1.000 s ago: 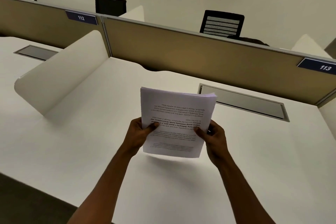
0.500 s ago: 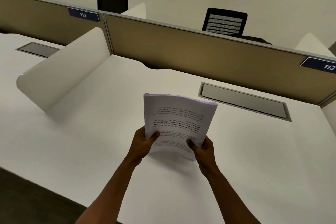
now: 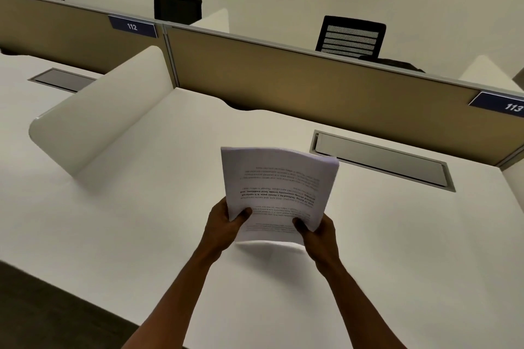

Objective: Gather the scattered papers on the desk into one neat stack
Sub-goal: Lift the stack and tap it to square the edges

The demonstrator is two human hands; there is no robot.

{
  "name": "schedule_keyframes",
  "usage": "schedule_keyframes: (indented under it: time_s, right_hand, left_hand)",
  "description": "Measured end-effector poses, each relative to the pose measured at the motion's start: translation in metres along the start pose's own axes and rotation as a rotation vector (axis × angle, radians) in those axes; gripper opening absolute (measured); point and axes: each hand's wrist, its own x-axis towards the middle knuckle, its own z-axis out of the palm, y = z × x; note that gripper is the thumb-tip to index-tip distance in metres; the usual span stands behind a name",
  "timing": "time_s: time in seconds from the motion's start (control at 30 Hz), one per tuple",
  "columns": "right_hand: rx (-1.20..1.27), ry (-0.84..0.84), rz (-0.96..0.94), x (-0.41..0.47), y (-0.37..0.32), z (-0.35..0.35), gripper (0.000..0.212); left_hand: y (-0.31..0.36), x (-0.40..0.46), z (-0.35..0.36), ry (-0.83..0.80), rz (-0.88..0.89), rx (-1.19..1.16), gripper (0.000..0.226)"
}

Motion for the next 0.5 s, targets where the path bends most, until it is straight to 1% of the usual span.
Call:
schedule_keyframes:
  time_s: [0.03, 0.1, 0.13, 0.17, 0.2, 0.23, 0.27, 0.3, 0.33, 0.37, 0.4, 0.43, 0.47, 0.5]
  right_hand:
    - [-0.042, -0.007, -0.03, 0.002, -0.005, -0.004, 0.035]
    - [-0.146, -0.025, -0.102, 0.006, -0.018, -0.014, 0.042]
    - [-0.212, -0.034, -0.14, 0.008, -0.025, -0.019, 0.042]
    - [-0.289, -0.04, -0.179, 0.011, -0.031, -0.024, 0.039]
    - [-0.372, -0.047, -0.217, 0.015, -0.037, -0.029, 0.035]
    - [-0.453, -0.058, -0.251, 0.018, -0.044, -0.032, 0.032]
    - [-0.518, -0.075, -0.282, 0.021, -0.052, -0.034, 0.032]
    - [-0.565, -0.103, -0.31, 0.022, -0.06, -0.035, 0.033]
    - [-0.601, -0.135, -0.335, 0.024, -0.069, -0.036, 0.034]
    - [-0.64, -0.165, -0.353, 0.025, -0.077, -0.034, 0.035]
    - [-0.683, -0.194, -0.37, 0.026, -0.085, -0.033, 0.035]
    - [-0.719, -0.22, -0.383, 0.027, -0.091, -0.033, 0.033]
    - [-0.732, -0.239, -0.393, 0.028, -0.095, -0.034, 0.03]
    - [-0.715, -0.246, -0.389, 0.029, -0.099, -0.039, 0.026]
  left_hand:
    - [0.008, 0.0, -0.003, 0.02, 0.032, 0.006, 0.059]
    - [0.033, 0.003, -0.015, 0.151, 0.162, 0.108, 0.1]
    - [0.05, 0.006, -0.023, 0.213, 0.267, 0.217, 0.111]
    - [0.069, 0.009, -0.031, 0.251, 0.387, 0.353, 0.116]
    - [0.089, 0.013, -0.037, 0.257, 0.504, 0.496, 0.115]
    - [0.11, 0.016, -0.041, 0.227, 0.591, 0.631, 0.111]
    - [0.128, 0.019, -0.041, 0.15, 0.632, 0.735, 0.107]
    - [0.144, 0.022, -0.039, 0.038, 0.614, 0.796, 0.102]
    - [0.157, 0.026, -0.035, -0.084, 0.558, 0.816, 0.095]
    - [0.165, 0.028, -0.03, -0.185, 0.498, 0.812, 0.083]
    - [0.17, 0.031, -0.027, -0.246, 0.452, 0.791, 0.065]
    - [0.171, 0.033, -0.025, -0.253, 0.43, 0.758, 0.044]
    - [0.17, 0.036, -0.026, -0.23, 0.413, 0.707, 0.029]
    - [0.165, 0.038, -0.03, -0.198, 0.394, 0.649, 0.023]
